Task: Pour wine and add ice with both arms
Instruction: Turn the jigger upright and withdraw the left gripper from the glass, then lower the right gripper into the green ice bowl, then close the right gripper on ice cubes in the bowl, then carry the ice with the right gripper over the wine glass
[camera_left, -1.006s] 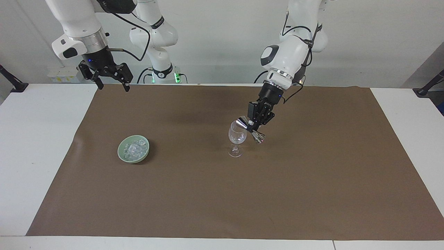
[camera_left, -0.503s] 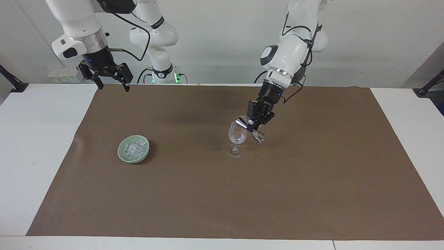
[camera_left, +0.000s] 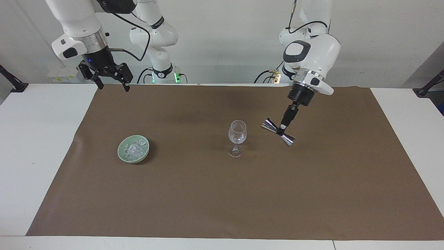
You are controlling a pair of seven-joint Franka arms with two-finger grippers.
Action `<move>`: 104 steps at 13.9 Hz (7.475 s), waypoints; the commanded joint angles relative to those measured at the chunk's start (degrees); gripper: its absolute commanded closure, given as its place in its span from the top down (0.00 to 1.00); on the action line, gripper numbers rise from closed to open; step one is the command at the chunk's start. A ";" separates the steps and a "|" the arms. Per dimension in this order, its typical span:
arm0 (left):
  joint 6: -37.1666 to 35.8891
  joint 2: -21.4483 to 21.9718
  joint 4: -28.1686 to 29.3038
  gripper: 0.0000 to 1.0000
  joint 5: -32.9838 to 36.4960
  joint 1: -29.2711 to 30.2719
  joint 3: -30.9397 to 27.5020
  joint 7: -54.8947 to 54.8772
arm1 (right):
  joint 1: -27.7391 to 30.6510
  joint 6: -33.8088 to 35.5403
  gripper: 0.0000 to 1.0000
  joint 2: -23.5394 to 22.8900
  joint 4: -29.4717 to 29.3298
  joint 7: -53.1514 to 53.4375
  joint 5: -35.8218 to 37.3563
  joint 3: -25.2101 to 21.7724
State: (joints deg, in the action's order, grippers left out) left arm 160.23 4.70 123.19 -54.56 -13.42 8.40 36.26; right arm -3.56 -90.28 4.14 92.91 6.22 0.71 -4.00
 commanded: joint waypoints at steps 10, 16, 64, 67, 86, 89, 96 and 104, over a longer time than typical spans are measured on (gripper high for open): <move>-43.15 2.43 5.05 0.00 -23.13 36.08 -0.23 1.62 | 0.39 -0.34 1.00 1.22 1.31 -1.47 -0.97 0.13; -46.76 -3.45 5.57 0.00 -26.47 40.39 -0.31 1.80 | 0.39 -0.34 1.00 1.22 1.31 -1.56 -0.97 0.13; -55.56 -28.60 -0.49 0.00 -31.58 45.23 -0.14 1.36 | 3.82 -49.64 0.38 -14.51 29.52 -46.12 -13.63 -1.45; -55.29 -28.95 -0.58 0.00 -31.58 44.79 -0.14 1.27 | 3.82 -49.55 0.21 -14.51 29.26 -46.03 -13.63 -1.36; -53.89 -29.22 -0.49 0.15 -31.75 44.27 -0.23 -0.22 | 3.03 -33.29 0.06 -6.69 16.78 -2.12 -13.72 8.91; -53.89 -29.22 -0.49 0.30 -31.75 44.27 -0.23 -0.22 | 3.03 -32.94 0.06 -6.52 14.68 8.60 -13.11 14.18; -53.45 -29.22 -0.49 0.81 -31.75 44.27 -0.23 -0.13 | 2.94 -39.51 0.06 -6.78 13.00 30.05 -9.41 26.13; -57.13 -28.43 -0.49 1.00 -31.31 44.88 -0.40 0.39 | -0.13 -50.51 0.08 -11.43 12.91 44.12 -3.45 32.21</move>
State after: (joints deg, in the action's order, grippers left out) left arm 105.10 -23.97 123.10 -85.19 31.81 8.73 36.65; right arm -3.01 -138.42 -5.33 106.27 46.62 -5.77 27.29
